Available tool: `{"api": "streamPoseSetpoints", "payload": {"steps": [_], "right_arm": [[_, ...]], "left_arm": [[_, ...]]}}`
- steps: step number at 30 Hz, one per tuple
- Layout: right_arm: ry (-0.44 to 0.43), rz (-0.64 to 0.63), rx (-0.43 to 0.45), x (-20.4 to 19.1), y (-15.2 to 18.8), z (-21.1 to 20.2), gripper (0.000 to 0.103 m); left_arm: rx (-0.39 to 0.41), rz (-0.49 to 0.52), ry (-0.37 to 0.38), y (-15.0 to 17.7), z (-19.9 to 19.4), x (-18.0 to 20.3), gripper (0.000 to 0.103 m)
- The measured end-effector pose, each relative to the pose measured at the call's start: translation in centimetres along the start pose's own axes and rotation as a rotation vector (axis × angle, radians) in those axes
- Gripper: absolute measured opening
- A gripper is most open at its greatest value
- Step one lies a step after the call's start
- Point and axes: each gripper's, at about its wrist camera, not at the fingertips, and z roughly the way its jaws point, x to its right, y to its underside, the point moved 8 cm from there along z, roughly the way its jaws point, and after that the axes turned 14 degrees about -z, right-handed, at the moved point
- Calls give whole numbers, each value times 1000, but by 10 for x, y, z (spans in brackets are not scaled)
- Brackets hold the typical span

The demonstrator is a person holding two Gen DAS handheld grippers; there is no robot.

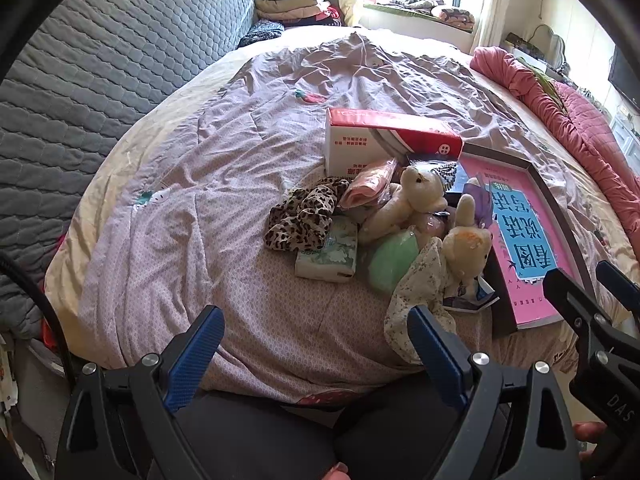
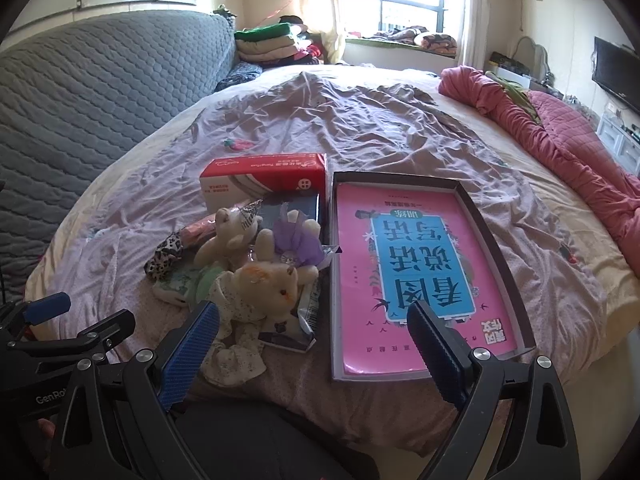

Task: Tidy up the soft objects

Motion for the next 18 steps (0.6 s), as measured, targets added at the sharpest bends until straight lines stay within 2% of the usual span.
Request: {"api": "streamPoseSetpoints", "payload": {"steps": [18], "right_arm": [[-2,8,-7,1,3,2,95]], "left_arm": [[4,-1,4,2,0,-3,93]]}}
